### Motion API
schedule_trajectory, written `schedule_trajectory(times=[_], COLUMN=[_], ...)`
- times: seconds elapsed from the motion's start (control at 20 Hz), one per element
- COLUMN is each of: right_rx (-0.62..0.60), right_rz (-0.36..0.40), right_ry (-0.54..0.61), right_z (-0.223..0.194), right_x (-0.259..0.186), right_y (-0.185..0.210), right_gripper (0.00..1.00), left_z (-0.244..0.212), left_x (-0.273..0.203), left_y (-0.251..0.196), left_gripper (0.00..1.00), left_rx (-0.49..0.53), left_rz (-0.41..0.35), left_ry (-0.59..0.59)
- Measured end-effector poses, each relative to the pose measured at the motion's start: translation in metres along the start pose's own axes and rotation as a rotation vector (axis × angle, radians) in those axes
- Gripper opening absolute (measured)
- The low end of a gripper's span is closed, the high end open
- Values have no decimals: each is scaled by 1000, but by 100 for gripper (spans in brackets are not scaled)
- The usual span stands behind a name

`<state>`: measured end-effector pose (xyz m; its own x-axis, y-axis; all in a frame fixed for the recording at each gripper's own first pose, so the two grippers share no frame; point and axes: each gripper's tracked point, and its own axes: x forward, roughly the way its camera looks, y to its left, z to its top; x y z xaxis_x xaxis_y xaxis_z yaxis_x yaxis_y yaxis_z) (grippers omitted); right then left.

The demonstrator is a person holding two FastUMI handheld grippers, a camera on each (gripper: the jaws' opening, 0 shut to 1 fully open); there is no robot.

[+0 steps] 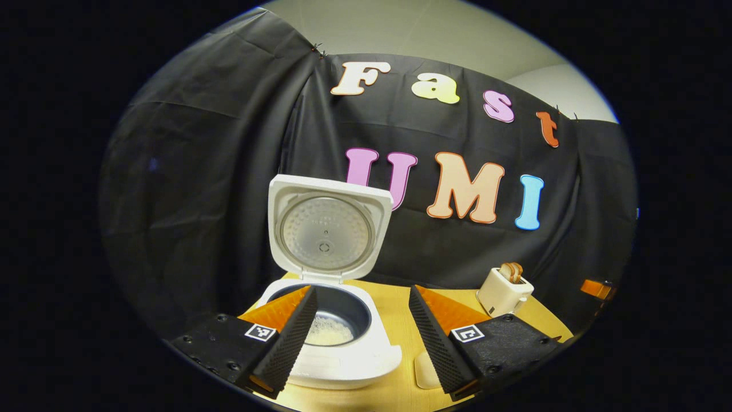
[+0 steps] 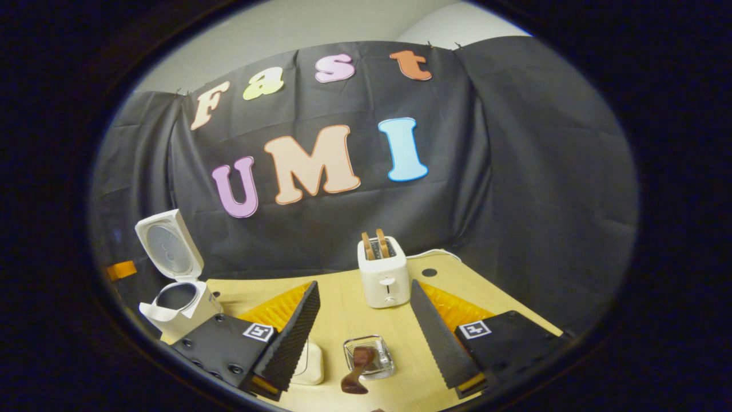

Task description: Close the left gripper, press the button to open the rice cooker; take a wooden spoon from the chopstick holder with the right hand, scoop a spoonful of rice and pour it into the rice cooker, then put the wooden spoon back into the chopstick holder.

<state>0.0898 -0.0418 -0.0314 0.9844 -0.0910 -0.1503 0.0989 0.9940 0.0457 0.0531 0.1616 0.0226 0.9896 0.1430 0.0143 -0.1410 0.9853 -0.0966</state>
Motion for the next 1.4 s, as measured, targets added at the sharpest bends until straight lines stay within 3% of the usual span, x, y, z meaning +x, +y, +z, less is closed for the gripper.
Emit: schedule_trajectory(times=[0.3,0.6,0.75,1.1,1.4], right_rx=[3,21,8,-24,-33], right_rz=[-61,-112,-120,-160,-215], right_ry=[-1,3,8,8,27], right_z=[-1,-2,-4,-2,-8], right_x=[-25,-39,-44,-59,-74], right_y=[-10,-23,-23,-26,-39], right_gripper=[100,100,100,99,100], left_z=[58,134,161,168,142], left_x=[37,81,107,176,215], left_y=[8,19,36,78,89], left_gripper=[94,90,94,90,93], left_rx=[-50,17,56,17,72], left_rz=[-21,-25,12,94,117], left_ry=[-61,-131,-154,-90,-6])
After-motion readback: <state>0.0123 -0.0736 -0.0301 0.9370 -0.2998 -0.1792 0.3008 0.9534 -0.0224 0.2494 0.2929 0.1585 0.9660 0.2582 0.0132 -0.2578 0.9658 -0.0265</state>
